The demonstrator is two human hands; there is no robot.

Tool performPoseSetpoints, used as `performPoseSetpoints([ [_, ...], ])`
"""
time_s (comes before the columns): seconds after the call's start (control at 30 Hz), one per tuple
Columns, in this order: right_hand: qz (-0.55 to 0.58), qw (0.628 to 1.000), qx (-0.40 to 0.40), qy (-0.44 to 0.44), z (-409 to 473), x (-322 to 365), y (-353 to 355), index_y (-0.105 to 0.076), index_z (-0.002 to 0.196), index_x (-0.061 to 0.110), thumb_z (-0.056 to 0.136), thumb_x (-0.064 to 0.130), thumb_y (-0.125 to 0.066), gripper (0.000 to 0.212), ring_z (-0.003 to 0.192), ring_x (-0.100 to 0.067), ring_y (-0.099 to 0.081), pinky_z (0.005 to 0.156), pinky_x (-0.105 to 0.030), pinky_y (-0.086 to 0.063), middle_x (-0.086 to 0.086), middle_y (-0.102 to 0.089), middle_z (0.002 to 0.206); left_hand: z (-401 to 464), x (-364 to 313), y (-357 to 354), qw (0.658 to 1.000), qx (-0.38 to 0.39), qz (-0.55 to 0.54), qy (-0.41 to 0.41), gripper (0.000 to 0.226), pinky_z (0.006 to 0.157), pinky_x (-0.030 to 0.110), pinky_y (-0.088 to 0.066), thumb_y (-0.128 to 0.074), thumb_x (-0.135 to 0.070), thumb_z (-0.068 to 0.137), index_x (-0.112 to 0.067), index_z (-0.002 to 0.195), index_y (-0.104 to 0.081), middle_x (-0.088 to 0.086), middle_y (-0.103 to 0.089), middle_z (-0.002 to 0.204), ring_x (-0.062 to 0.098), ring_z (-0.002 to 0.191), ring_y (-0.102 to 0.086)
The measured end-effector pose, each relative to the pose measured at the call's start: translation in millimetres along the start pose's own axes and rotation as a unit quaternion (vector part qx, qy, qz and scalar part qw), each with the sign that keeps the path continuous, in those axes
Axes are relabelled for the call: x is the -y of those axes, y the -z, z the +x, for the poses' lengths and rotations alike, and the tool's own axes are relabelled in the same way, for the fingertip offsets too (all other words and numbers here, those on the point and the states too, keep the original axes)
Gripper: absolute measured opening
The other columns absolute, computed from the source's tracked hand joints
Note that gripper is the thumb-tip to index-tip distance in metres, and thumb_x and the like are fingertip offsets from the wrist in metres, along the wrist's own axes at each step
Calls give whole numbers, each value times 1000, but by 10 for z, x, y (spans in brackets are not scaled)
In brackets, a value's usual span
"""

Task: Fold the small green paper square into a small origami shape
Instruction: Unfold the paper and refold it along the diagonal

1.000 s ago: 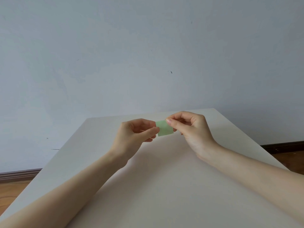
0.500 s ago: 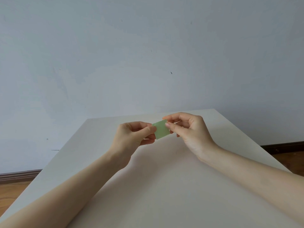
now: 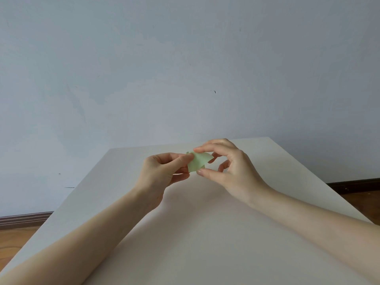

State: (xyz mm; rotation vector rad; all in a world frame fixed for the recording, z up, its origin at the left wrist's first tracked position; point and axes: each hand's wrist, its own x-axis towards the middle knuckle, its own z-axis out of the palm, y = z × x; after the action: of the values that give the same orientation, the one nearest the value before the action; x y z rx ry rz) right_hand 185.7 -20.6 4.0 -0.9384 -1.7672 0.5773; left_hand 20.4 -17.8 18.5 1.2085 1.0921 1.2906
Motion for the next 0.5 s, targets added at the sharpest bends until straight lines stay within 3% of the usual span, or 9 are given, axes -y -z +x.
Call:
performPoseSetpoints([
  [0.3,7,1000,-3,-23,7,-4,14,-70,98,30,75,3,-71,36,82,-5,-58,64,-14,-42,14,-60,105,-21,-10,-15,1000,-6,25,-4,18,56,20,-54,-72,-19,75,-7,62,-67,4,-69,66,11,58,-62],
  [0.5,36,998,-10,-48,12,-29,20,-73,91,26,85,12,-65,17,80,-7,-57,67,-19,-43,11,-64,95,-33,-6,-21,998,-4,54,-22,20,56,21,-55,-72,-24,73,-6,66,-68,0,-68,60,8,54,-62],
])
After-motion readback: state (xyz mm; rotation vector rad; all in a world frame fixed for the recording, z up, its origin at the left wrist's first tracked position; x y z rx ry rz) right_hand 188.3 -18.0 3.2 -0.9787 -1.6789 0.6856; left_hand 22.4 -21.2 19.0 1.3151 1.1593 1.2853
